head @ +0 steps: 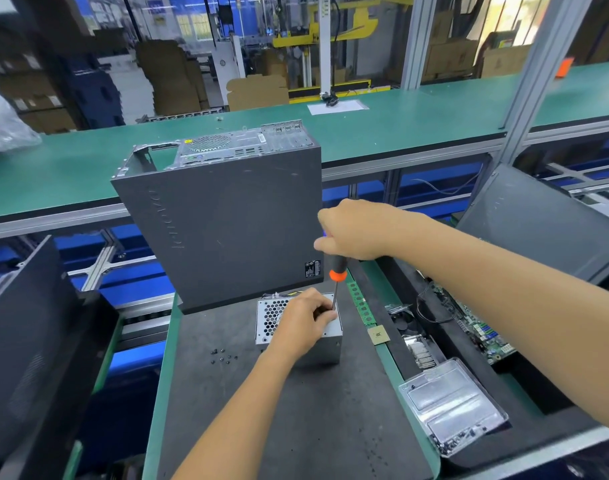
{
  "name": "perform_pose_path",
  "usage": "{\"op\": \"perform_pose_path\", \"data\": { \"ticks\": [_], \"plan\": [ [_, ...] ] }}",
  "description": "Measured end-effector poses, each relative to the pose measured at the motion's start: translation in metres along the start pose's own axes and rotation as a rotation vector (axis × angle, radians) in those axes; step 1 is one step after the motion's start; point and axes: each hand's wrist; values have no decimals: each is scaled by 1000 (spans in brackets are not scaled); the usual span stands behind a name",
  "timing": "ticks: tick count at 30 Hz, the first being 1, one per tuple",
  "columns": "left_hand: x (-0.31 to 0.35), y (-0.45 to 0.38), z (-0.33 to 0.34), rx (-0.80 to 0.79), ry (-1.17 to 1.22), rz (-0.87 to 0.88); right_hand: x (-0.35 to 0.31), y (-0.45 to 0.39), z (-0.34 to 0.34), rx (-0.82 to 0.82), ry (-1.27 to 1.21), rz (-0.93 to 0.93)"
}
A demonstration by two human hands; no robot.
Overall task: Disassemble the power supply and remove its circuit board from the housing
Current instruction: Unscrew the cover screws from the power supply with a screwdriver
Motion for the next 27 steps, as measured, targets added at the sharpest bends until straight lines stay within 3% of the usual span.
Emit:
{"op": "perform_pose_path", "data": {
  "ticks": [4,6,10,15,21,25,27],
  "plan": [
    [0,1,1,-4,13,1,1,6,-5,-161,-217,-242],
    [0,1,2,-5,6,0,-2,6,-3,-137,-189,-198],
    [1,1,1,1,-16,7,-4,1,-4,-19,183,0],
    [0,0,1,6,-31,-4,0,7,-10,-211,-165,-238],
    [1,0,1,13,-35,12,1,-2,-4,-54,22,-35],
    [0,0,0,11,-33,7,5,5,-8,-194,-202,-217],
    [0,0,0,15,-33,5,6,4,-5,-173,-248,-202]
  ]
}}
Point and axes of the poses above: each hand's wrist, its own y-axis away from the middle knuckle, its own z-axis out of the palm, x = y × z, and after that the axes turned 14 degrees about -x, right-handed
